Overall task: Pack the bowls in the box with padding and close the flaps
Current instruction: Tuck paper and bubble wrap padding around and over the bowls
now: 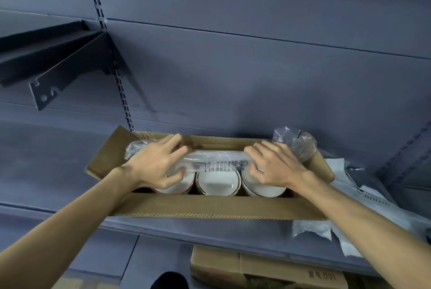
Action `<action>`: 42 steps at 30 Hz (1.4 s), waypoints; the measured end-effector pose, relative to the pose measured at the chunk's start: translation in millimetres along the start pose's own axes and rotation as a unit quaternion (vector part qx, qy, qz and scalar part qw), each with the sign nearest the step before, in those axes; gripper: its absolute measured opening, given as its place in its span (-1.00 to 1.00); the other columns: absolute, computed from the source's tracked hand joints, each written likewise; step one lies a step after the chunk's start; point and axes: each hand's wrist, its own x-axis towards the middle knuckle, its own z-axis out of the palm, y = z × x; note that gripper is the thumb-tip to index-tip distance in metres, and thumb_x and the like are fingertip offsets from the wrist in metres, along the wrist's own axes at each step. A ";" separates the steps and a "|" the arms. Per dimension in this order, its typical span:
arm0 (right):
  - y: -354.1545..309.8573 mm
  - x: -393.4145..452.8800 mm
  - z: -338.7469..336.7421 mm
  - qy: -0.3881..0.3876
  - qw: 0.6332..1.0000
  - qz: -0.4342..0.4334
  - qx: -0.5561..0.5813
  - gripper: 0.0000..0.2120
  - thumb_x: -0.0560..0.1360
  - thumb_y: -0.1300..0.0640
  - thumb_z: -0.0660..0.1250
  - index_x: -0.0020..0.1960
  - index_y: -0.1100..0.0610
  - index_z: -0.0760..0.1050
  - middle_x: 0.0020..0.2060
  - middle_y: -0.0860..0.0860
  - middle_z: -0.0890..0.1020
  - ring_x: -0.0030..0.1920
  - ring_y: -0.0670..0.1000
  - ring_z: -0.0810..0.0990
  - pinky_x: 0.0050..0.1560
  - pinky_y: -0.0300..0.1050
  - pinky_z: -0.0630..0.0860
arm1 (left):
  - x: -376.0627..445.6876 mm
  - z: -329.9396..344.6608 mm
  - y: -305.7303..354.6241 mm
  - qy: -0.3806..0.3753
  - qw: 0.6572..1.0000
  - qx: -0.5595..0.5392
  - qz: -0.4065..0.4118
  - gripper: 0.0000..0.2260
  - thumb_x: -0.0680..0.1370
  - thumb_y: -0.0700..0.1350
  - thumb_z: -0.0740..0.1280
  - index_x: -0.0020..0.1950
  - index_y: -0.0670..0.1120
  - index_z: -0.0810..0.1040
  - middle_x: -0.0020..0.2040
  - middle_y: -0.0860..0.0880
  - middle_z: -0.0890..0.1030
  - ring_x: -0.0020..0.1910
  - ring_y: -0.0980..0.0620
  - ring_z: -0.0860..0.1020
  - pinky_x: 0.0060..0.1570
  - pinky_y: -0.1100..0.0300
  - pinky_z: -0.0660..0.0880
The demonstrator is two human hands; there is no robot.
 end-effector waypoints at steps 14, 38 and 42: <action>1.5 5.4 29.8 -0.107 0.982 0.049 -0.146 -0.66 0.32 0.38 0.21 -0.04 0.10 0.62 -0.05 0.09 0.51 -0.03 0.18 0.50 -0.08 0.09 0.37 | 5.4 31.7 -19.2 0.012 0.973 0.218 -0.074 -0.71 0.48 -0.32 0.17 -0.01 -0.11 0.65 0.01 -0.16 0.54 -0.08 -0.17 0.45 -0.18 -0.05 0.40; 30.7 2.3 44.0 -0.261 0.918 0.226 0.197 -0.74 0.55 0.17 0.12 0.07 -0.01 0.55 -0.01 -0.07 0.67 -0.05 0.09 0.61 -0.11 -0.06 0.46 | 4.1 52.8 -33.9 -0.182 0.785 -0.361 -0.470 -0.38 0.60 0.39 0.00 0.43 0.03 0.48 0.35 -0.02 0.52 0.25 -0.03 0.45 0.23 0.07 0.28; 28.0 -11.3 38.3 -0.166 0.960 0.185 0.128 -0.62 0.40 0.45 0.19 0.08 0.06 0.46 0.02 0.00 0.58 -0.10 0.17 0.58 -0.17 0.04 0.53 | 3.4 52.4 -35.7 -0.151 0.794 -0.348 -0.474 -0.36 0.56 0.43 0.02 0.39 0.05 0.52 0.29 0.00 0.54 0.27 -0.04 0.45 0.18 0.08 0.27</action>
